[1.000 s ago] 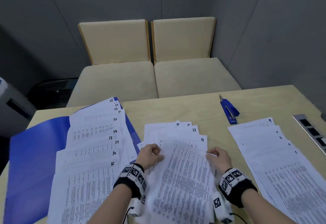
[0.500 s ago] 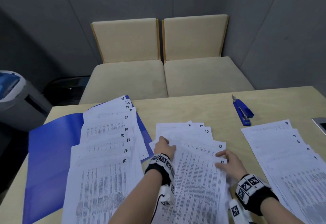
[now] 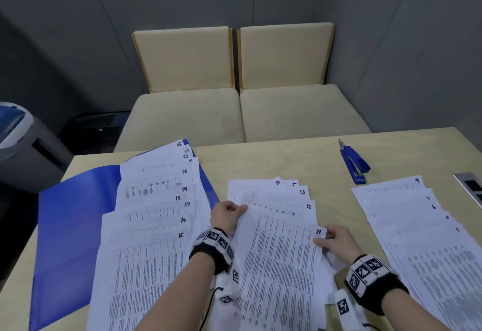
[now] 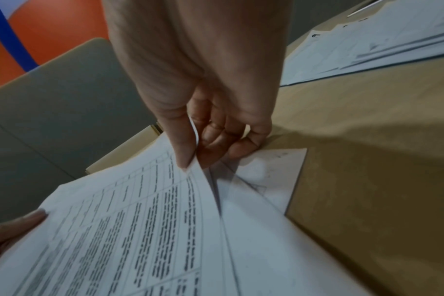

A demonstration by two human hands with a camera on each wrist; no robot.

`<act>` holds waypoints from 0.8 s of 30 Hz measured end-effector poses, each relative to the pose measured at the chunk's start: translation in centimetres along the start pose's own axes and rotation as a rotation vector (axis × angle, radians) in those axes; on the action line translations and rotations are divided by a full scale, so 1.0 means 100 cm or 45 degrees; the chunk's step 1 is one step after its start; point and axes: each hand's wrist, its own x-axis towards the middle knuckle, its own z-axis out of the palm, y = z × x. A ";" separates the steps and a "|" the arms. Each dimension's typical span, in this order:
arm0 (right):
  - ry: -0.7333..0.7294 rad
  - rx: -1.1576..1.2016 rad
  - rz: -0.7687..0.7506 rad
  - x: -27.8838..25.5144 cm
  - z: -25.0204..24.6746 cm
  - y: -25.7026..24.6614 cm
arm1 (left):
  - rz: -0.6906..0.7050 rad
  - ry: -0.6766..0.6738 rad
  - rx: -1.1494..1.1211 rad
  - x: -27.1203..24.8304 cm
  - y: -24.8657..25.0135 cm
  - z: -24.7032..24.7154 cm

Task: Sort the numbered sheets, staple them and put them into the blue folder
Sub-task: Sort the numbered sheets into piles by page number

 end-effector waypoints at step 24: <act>0.342 0.300 0.104 0.013 0.005 -0.022 | 0.068 -0.788 -0.172 -0.025 -0.010 -0.010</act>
